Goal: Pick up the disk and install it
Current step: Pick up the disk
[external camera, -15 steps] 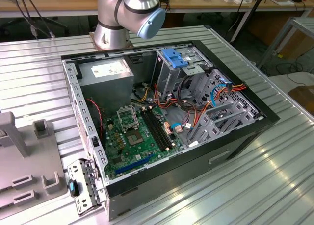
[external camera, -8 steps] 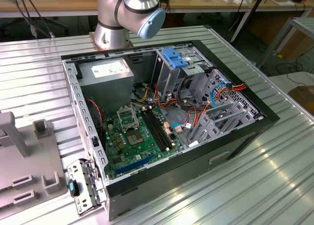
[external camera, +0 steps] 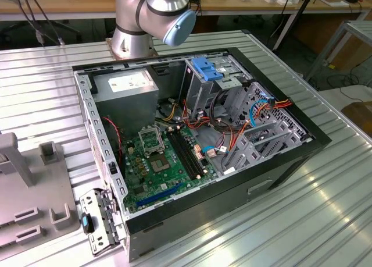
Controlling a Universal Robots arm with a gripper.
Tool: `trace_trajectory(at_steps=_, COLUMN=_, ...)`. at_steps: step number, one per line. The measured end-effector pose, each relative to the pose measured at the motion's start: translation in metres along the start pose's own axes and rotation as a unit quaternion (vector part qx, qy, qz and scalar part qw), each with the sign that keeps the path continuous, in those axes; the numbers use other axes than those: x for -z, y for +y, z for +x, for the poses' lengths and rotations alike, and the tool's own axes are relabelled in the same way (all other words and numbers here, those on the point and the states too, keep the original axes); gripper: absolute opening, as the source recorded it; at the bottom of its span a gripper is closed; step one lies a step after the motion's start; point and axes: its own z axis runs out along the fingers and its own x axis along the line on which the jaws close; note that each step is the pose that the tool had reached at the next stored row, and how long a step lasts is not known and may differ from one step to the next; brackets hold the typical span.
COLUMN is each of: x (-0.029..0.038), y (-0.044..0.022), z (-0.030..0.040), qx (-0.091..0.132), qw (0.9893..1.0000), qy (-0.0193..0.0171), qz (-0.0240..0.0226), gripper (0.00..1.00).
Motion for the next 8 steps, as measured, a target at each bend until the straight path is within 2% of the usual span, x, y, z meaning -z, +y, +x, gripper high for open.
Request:
trace_trajectory(at_steps=6, x=0.0, y=0.0, z=0.0, qx=0.035, qw=0.9994, qy=0.0018, qz=-0.0008, gripper=0.11)
trace_trajectory(at_steps=8, x=0.0, y=0.0, z=0.0, qx=0.039, qw=0.9992, qy=0.002, qz=-0.0009, gripper=0.11)
